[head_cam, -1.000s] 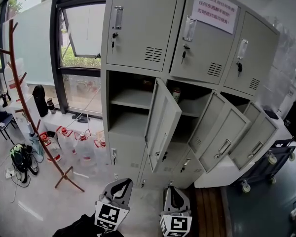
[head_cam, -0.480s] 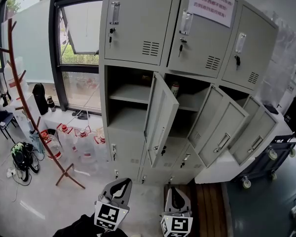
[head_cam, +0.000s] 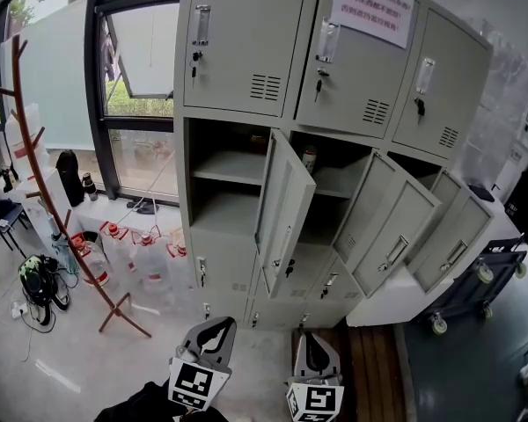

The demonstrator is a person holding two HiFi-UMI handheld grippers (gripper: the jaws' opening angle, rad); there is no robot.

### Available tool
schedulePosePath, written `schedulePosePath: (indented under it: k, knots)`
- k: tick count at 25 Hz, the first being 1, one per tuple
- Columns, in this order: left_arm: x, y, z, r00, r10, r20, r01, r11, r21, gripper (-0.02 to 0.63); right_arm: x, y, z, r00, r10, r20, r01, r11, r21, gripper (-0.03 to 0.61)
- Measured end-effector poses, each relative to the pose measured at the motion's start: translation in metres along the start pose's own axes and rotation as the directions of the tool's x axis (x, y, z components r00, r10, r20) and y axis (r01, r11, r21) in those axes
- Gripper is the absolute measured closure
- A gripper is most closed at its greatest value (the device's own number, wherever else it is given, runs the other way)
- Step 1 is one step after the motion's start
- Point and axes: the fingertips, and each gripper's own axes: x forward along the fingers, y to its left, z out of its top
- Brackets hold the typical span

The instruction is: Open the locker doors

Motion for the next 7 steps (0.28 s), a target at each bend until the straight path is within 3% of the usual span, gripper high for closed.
schedulePosePath:
  k: [7]
  knots:
    - [0.0012, -0.0006, 0.0002, 1.0, -0.002, -0.002, 0.002, 1.0, 0.002, 0.589, 0.0, -0.003, 0.0003, 1.0, -0.004, -0.001, 0.004, 1.0, -0.002, 0.563]
